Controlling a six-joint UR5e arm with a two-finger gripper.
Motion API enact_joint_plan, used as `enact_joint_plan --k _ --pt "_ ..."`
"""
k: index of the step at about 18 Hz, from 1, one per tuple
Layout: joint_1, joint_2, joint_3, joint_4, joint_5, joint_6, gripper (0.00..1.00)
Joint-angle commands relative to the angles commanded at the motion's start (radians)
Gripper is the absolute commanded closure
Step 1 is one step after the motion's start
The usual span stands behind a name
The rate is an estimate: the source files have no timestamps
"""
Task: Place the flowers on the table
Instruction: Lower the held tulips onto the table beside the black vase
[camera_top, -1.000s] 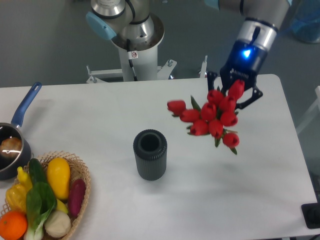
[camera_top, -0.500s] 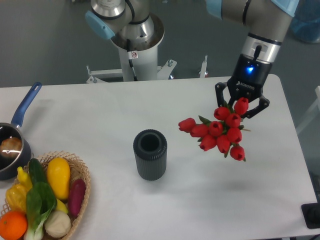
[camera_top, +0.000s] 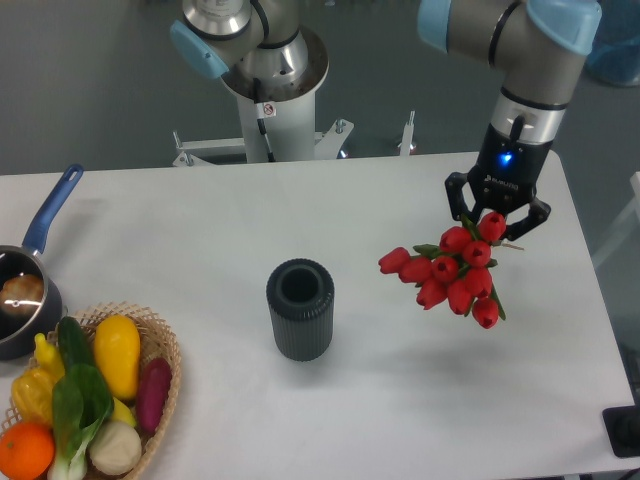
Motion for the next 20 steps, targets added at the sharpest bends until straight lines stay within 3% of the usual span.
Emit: enact_joint_plan --k 4,13,18,20 --pt "-0.028 -0.041 0.008 0.0 0.078 -0.009 0.71" --pt "-0.034 -0.072 -0.011 -0.002 0.091 -0.014 0.71" --pt "-0.08 -0.083 -0.012 -0.005 0.251 -0.012 0.71" --pt "-0.092 -0.086 -0.018 -0.006 0.258 -0.012 0.7"
